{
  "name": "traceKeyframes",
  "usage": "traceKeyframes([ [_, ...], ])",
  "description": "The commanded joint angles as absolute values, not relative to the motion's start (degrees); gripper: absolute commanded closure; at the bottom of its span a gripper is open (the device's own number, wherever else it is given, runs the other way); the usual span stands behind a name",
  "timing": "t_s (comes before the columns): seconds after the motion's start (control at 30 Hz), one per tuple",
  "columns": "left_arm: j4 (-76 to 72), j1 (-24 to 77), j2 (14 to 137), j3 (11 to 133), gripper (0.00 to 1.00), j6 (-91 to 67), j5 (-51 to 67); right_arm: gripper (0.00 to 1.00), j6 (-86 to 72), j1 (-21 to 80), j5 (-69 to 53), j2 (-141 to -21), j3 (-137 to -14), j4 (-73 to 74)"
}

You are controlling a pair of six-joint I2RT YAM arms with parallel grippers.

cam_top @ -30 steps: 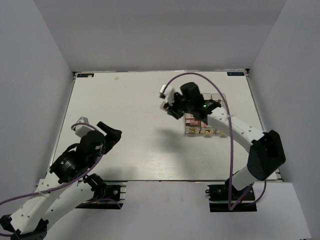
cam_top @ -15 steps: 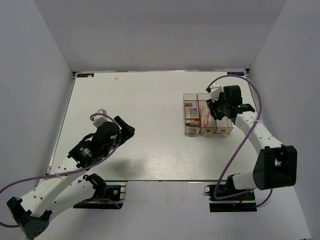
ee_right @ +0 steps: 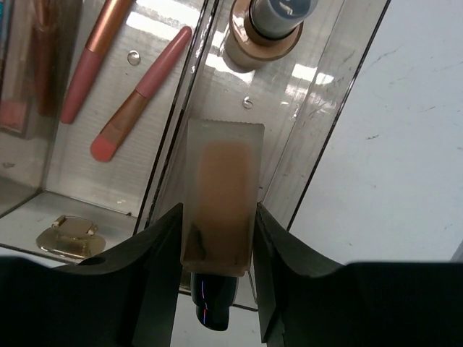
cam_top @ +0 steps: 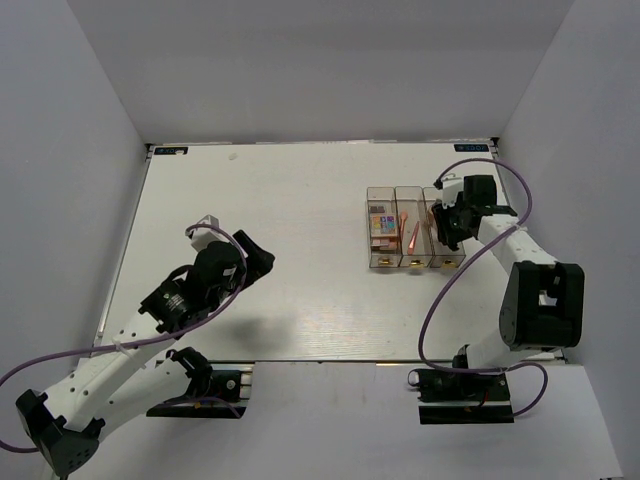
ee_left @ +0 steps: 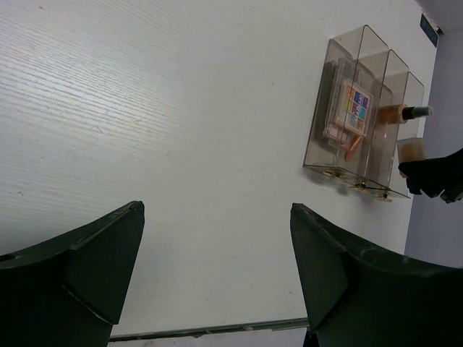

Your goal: Organize the makeup

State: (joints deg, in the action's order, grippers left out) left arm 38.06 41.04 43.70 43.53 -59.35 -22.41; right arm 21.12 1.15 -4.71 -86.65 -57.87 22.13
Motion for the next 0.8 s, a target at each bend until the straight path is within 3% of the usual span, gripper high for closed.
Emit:
traceKeyframes([
  [0.0,37.4,40.9,43.6,43.2,0.08,-59.0,-21.7,0.96,20.2,0.8,-6.5,-88.1,-59.8,18.9],
  [0.23,37.2,40.9,44.1,43.3,0.08,-58.9,-21.4,0.77,19.9,-1.2,-8.8,-92.8,-62.6,20.6],
  [0.53,37.3,40.9,44.2,43.3,0.08,-59.1,-21.6,0.43,19.6,-1.5,-9.5,-93.5,-62.8,21.0],
  [0.67,37.2,40.9,44.9,43.9,0.08,-58.9,-21.5,0.35,20.0,-1.8,-10.0,-92.7,-63.1,21.7],
  [0.77,36.9,40.9,45.4,44.2,0.08,-58.6,-21.5,0.35,20.1,-2.2,-11.1,-90.7,-64.2,23.4],
])
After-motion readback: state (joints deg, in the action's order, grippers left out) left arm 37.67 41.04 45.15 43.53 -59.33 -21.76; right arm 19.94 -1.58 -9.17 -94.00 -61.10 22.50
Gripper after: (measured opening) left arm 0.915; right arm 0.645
